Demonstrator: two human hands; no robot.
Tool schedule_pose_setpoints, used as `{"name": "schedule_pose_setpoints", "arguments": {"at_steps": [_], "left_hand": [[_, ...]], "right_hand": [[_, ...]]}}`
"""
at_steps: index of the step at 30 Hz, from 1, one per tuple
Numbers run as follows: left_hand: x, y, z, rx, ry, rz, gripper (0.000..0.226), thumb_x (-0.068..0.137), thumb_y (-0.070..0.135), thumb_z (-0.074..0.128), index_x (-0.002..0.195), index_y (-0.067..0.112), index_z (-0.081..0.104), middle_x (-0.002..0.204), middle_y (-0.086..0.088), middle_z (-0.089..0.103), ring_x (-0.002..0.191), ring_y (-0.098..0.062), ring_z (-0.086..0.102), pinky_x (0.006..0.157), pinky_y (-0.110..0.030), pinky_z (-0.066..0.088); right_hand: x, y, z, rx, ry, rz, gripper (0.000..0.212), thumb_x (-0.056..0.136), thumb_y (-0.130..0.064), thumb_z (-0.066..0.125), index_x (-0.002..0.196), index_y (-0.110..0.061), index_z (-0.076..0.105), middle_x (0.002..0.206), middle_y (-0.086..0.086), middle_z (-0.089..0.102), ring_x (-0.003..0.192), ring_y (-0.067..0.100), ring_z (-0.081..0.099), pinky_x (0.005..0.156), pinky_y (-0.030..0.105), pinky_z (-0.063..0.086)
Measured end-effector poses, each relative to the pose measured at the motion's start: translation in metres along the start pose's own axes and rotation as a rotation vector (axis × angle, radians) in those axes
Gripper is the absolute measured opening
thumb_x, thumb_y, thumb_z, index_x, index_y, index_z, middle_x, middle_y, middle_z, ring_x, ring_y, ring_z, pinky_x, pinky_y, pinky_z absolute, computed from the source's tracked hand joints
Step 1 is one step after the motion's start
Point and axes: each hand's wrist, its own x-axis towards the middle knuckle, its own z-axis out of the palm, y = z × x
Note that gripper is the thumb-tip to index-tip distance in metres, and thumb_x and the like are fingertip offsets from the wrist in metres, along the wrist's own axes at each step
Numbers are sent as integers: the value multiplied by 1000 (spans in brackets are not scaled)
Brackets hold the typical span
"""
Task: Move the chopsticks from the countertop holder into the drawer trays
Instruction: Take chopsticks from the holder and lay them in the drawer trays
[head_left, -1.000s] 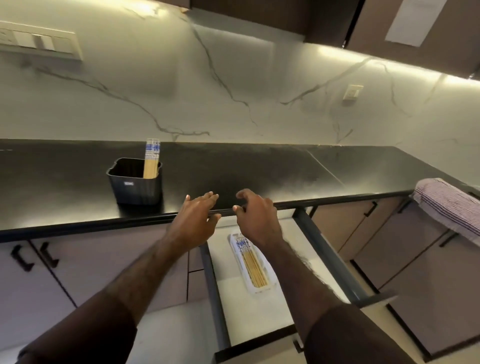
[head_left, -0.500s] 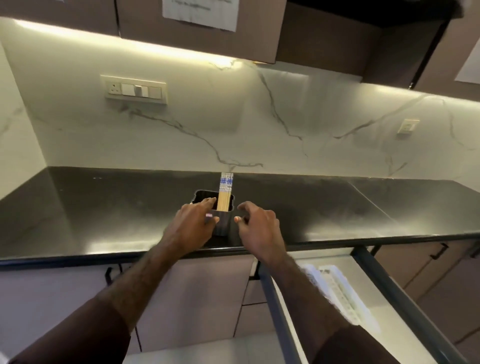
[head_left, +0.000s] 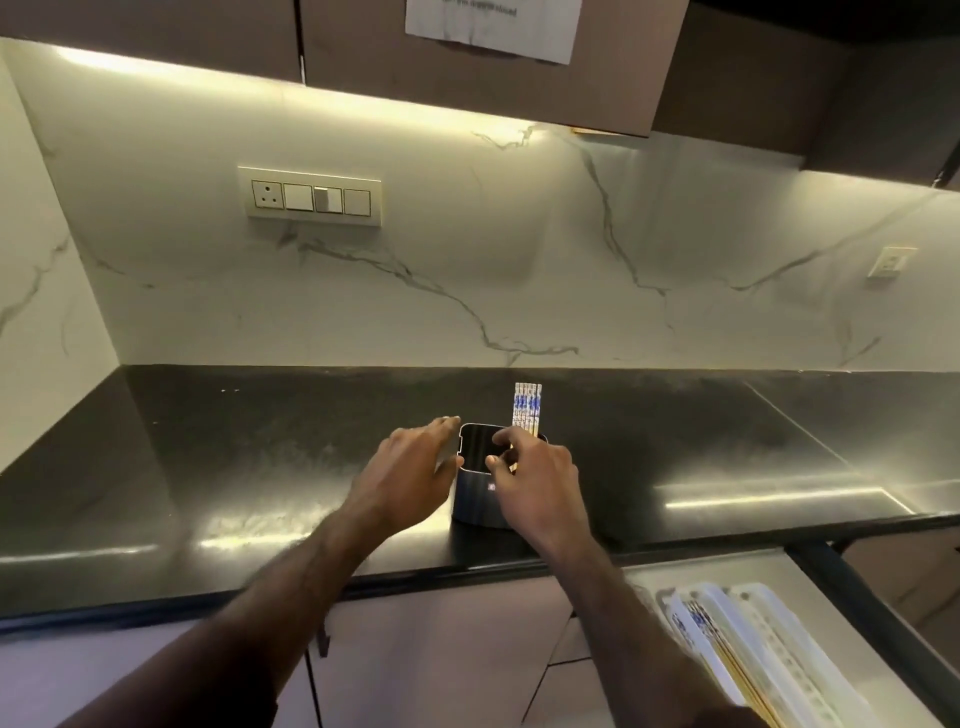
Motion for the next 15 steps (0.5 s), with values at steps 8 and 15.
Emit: {"name": "schedule_pose_setpoints", "arguments": {"at_steps": [8,15], "left_hand": [[52,-36,49,16,-76,-57,54,94,30,56,145,18,40,143,-3,54,129,-24,51,105,-40,44],[110,-49,92,-26,-96,-134,56,94,32,56,146,25,37,133,-3,62,121,-21,57,95,-37,48]], "right_hand": [[51,36,39,47,-5,77,33,92,-24,64,125,-21,60,114,-1,69,99,6,65,81,19,54],[98,82,59,19,11,180,32,92,-25,64,124,-22,62,112,-4,69,97,6,65,79,18,51]]}}
